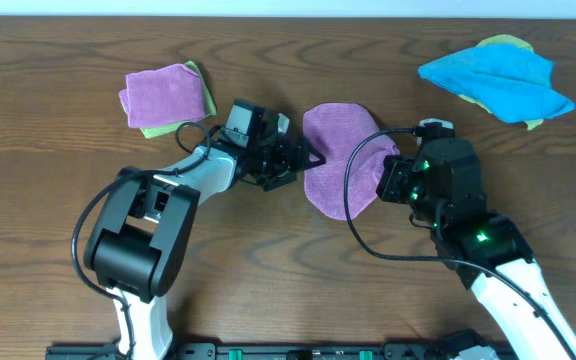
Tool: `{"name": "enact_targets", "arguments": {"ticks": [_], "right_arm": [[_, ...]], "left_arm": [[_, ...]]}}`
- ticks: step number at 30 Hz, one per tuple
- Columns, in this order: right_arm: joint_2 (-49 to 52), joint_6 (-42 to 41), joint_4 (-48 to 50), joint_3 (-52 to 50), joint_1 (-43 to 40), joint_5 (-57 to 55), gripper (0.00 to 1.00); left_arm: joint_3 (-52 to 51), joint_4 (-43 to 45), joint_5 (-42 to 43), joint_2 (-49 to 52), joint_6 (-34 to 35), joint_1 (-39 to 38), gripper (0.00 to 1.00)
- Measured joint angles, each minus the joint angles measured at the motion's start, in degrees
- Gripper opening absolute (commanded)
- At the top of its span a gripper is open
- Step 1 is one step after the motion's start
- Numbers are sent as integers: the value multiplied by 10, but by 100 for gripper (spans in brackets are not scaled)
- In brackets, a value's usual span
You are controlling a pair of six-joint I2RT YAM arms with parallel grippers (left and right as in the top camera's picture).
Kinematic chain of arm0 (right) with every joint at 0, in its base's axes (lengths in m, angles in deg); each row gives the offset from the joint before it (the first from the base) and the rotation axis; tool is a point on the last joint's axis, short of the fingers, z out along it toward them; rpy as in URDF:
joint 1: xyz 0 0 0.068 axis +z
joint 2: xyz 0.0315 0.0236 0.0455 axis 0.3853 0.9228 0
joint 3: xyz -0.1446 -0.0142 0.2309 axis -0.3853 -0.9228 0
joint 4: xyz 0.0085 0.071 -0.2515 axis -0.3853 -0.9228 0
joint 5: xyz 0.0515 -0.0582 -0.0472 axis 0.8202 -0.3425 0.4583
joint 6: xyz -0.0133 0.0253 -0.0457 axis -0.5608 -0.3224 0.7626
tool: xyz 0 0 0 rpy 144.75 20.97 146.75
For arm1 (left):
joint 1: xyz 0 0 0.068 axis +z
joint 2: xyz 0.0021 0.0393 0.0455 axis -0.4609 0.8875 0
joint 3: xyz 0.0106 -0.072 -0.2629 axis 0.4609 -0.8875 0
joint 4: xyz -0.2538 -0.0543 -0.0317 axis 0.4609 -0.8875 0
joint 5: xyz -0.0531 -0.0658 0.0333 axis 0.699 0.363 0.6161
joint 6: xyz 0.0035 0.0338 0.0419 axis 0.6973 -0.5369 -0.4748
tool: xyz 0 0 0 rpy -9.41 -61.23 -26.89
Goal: Fold the cloth
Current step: 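Grasp the left edge of the purple cloth with the left gripper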
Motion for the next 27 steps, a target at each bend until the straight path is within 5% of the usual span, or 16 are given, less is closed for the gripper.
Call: {"name": "enact_targets", "arguments": {"ticks": [16, 20, 27], "right_arm": [[0, 0, -4, 0, 0, 0, 1], [0, 0, -11, 0, 0, -1, 1], [0, 0, -13, 0, 0, -4, 1]], "left_arm": [[0, 42, 17, 12, 48, -63, 100], [0, 49, 45, 15, 60, -66, 74], [0, 49, 85, 15, 68, -65, 6]]}}
